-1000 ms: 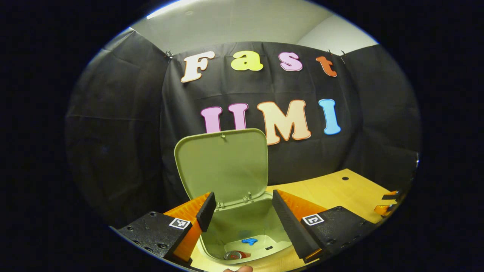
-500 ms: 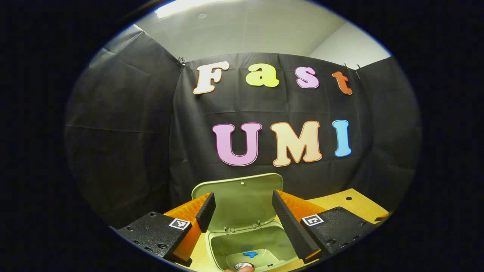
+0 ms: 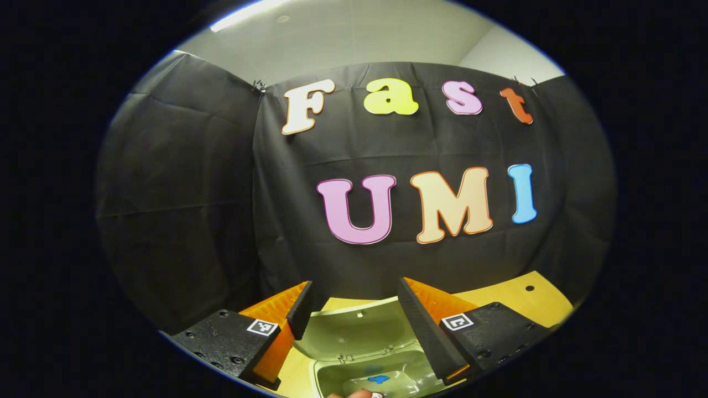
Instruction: Press the lid of the desktop garbage bin to open it, pick up the crumpled paper on the desktop and throw it into the bin, then pick up the pop can on the desktop and drop it into the bin, and finally close the garbage bin lid.
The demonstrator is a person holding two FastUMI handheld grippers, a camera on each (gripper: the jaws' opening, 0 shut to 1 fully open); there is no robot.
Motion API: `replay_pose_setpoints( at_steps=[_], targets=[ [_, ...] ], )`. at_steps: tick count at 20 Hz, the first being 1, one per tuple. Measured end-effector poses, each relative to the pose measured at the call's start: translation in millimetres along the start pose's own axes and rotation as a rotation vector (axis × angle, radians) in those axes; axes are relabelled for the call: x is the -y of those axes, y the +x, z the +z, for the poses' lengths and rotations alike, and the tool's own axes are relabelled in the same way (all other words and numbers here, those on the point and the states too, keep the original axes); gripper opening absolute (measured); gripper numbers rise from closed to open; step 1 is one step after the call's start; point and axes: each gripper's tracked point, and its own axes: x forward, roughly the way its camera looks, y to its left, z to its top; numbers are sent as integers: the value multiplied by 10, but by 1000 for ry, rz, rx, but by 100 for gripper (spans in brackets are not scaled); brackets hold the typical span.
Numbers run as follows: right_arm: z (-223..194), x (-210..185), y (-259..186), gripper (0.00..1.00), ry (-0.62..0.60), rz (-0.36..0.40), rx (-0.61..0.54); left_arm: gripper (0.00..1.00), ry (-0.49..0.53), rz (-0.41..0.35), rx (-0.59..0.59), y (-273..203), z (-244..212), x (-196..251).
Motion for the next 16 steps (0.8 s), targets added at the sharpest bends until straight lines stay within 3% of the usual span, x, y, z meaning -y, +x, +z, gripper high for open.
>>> replay_pose_setpoints(
  at_steps=[7,16],
  targets=[
    [6,52,5,98,14,-1,0,91,-31,-23,-10,12,-86,107],
    [43,64,-32,98,14,-3,13,92,-55,-168,-24,-509,-604,376]
  ],
)
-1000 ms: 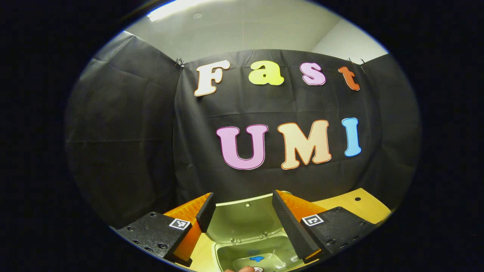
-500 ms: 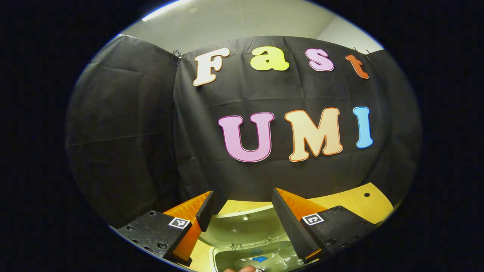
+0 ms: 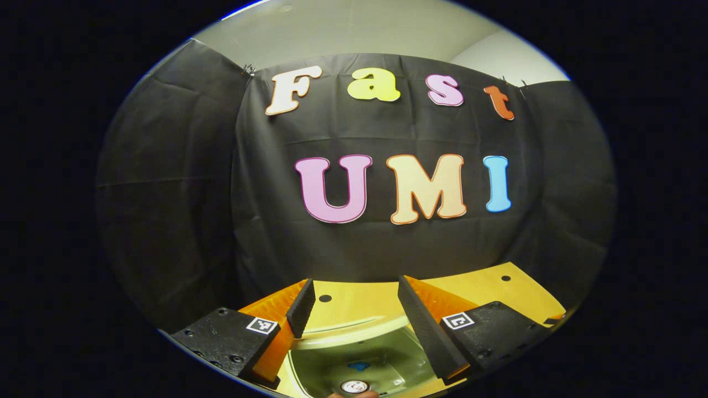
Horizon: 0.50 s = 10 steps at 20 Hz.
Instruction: Press the lid of the desktop garbage bin to open it, pick up the crumpled paper on the desktop and throw it into the bin, then pick up the pop can on the desktop and drop it into the bin, and finally close the garbage bin lid.
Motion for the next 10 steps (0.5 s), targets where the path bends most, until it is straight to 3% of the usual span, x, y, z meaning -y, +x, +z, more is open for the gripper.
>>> replay_pose_setpoints(
  at_steps=[10],
  targets=[
    [17,-33,0,98,-3,10,-1,92,99,-72,-17,-395,-917,324]
  ],
)
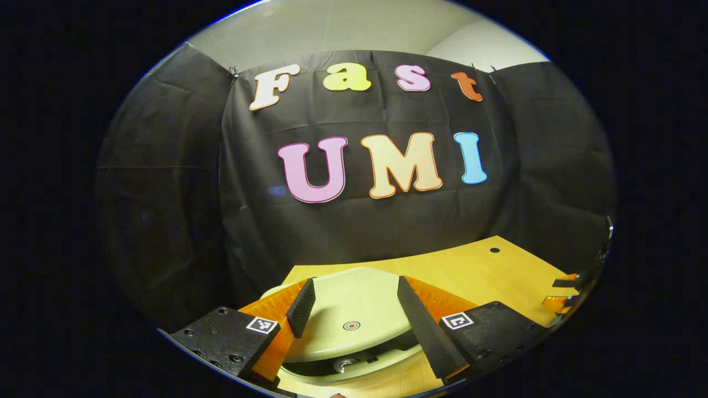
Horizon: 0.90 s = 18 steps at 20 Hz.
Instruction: Press the lid of the desktop garbage bin to open it, pick up the crumpled paper on the desktop and throw it into the bin, then pick up the pop can on the desktop and drop it into the bin, and finally close the garbage bin lid.
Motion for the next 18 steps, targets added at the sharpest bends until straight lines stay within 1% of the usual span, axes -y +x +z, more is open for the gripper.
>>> replay_pose_setpoints(
  at_steps=[3,7,12,16,18],
  targets=[
    [-5,-10,-4,98,-2,2,0,92,28,6,-7,-12,-170,24],
    [-27,-27,19,98,-6,4,-14,92,-20,6,-18,-19,-353,79],
    [-78,-63,40,98,-13,17,-30,92,-67,39,58,-57,-350,76],
    [-83,-88,39,98,-19,27,-35,93,-101,25,105,-82,-365,102],
    [-77,-96,31,98,-18,30,-33,93,-92,24,129,-96,-356,108]
  ],
)
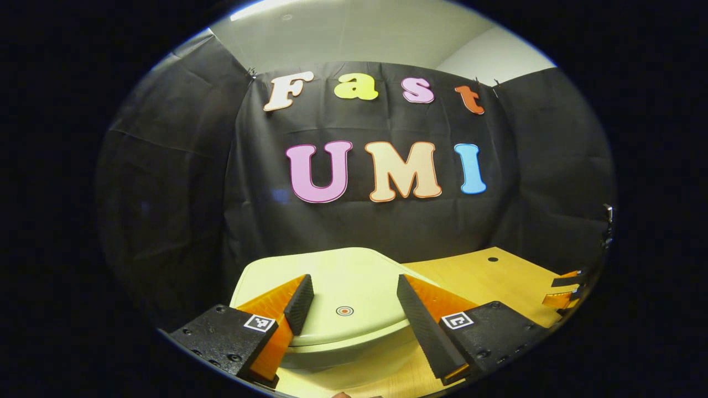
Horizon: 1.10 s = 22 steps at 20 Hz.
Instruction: Press the lid of the desktop garbage bin to open it, pick up the crumpled paper on the desktop and throw it into the bin, then pick up the pop can on the desktop and drop it into the bin, and finally close the garbage bin lid.
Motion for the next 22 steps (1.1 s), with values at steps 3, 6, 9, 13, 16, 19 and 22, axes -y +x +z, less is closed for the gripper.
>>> replay_pose_setpoints(
  at_steps=[3,6,9,13,16,19,22],
  targets=[
    [8,1,-10,98,5,5,2,93,3,17,48,5,35,-14],
    [-10,-12,7,98,7,11,-2,93,30,38,115,-1,73,-22],
    [-19,-37,16,98,7,21,-7,93,98,38,215,-32,126,0],
    [-48,-50,38,98,10,27,-19,94,94,49,263,-54,119,-5],
    [-56,-46,45,98,13,28,-23,94,81,60,252,-81,100,1],
    [-46,-33,49,98,17,25,-23,94,78,83,220,-72,68,-4],
    [-56,-14,47,98,25,26,-23,95,67,85,196,-60,58,0]
  ],
)
